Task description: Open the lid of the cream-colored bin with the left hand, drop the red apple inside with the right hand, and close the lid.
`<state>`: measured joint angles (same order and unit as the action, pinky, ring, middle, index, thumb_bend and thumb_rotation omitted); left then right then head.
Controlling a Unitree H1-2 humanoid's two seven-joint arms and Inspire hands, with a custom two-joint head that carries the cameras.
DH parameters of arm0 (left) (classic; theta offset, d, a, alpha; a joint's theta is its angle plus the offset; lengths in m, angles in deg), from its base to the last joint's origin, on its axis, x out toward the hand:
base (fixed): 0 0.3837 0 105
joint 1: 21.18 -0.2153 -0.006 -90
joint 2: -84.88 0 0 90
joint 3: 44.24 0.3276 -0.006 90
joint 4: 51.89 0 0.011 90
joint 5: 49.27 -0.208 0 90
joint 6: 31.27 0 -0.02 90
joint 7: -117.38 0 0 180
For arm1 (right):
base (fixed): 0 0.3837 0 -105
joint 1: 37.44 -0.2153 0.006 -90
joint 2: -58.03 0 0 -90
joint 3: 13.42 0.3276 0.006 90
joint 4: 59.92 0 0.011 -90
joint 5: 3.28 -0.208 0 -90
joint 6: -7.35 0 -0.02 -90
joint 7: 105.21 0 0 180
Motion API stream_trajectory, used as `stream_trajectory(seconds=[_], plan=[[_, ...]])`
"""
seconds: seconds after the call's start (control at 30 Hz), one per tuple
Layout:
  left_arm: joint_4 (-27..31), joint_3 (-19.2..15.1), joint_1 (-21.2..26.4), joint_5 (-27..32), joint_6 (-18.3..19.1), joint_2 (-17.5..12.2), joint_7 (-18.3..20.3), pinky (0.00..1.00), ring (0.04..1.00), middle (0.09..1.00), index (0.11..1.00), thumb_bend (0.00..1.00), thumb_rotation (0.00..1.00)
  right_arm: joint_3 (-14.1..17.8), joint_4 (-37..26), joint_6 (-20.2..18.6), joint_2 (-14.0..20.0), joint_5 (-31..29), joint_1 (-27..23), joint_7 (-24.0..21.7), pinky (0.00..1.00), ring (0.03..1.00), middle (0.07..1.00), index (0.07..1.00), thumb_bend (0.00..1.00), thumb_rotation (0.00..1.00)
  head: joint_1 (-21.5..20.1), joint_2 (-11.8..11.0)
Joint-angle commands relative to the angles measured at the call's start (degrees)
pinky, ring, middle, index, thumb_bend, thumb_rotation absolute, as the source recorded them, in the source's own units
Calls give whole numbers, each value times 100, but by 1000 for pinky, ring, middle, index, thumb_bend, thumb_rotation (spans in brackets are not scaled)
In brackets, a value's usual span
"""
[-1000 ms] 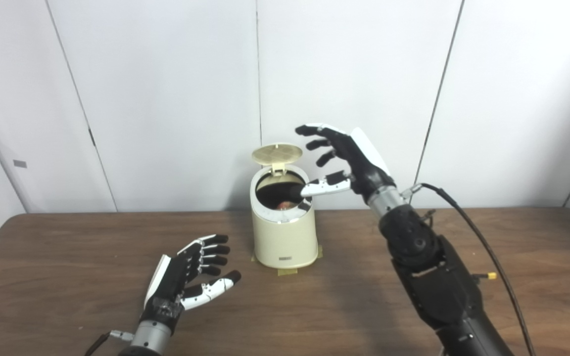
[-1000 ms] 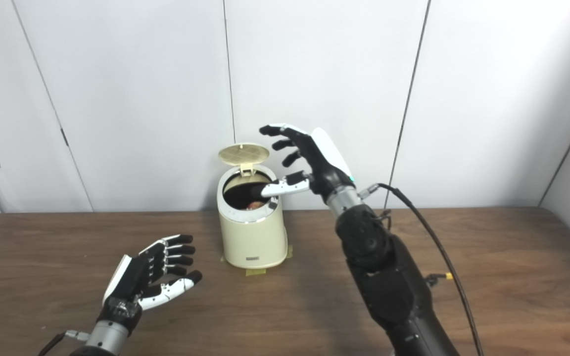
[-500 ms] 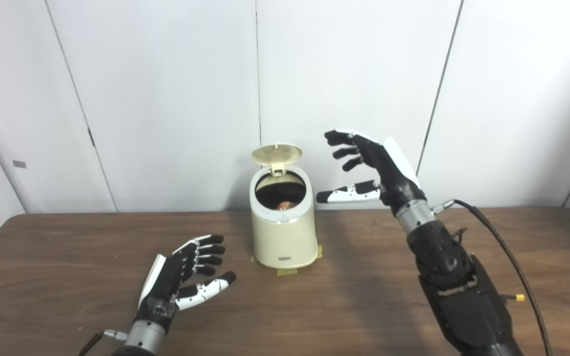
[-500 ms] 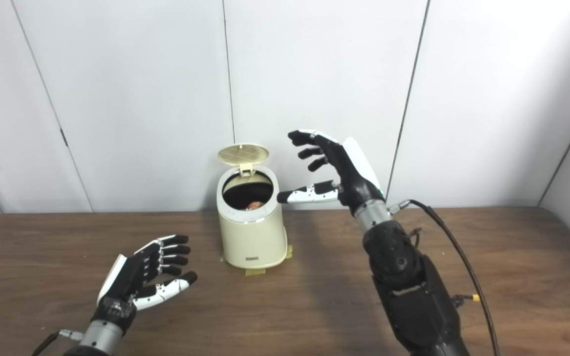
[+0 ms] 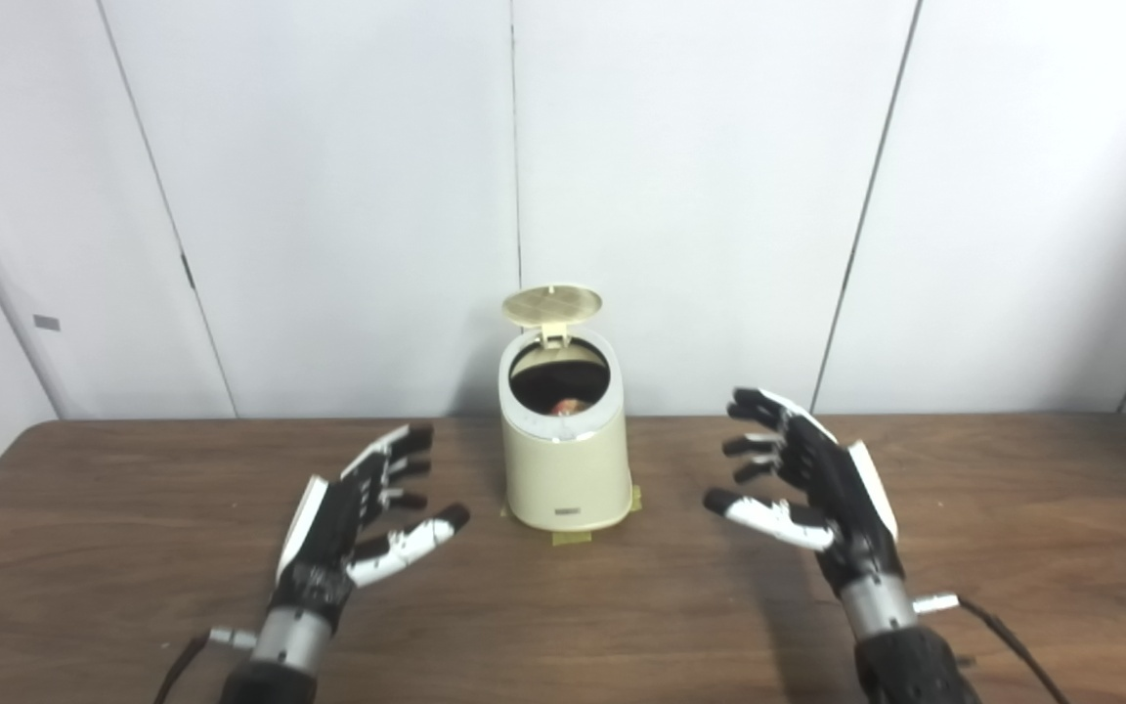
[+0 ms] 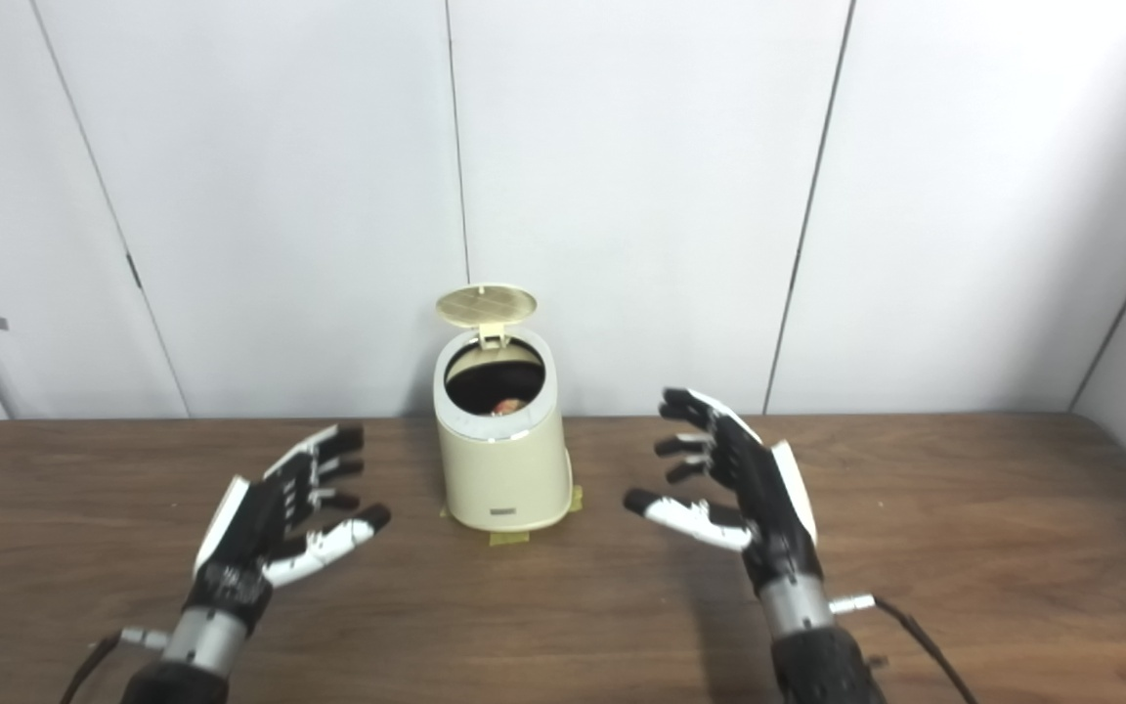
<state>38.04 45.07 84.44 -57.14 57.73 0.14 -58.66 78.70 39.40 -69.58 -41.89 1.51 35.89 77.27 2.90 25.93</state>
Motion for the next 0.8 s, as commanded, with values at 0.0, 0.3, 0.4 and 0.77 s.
stream_trajectory(seconds=[0.0,0.3,0.4,0.77], plan=[[204,-13,626,-129,16,-177,-37,713,883,928,930,824,324,27,-78,415,-66,-148,-155,38,516,657,778,788,776,282,9,-7],[-84,285,2085,-523,639,-530,241,773,946,971,985,896,316,7,13,512,-124,-289,-187,-38,504,642,774,779,834,225,-16,-56],[-360,511,2537,-796,596,-639,340,821,965,985,998,907,325,-5,-6,469,-151,-293,-185,-27,502,639,767,771,838,233,-26,-70],[-1311,1521,3767,-2031,441,-1006,723,845,992,996,991,966,415,-91,-219,246,-233,-291,-133,-43,505,663,777,759,835,236,-17,-103]])
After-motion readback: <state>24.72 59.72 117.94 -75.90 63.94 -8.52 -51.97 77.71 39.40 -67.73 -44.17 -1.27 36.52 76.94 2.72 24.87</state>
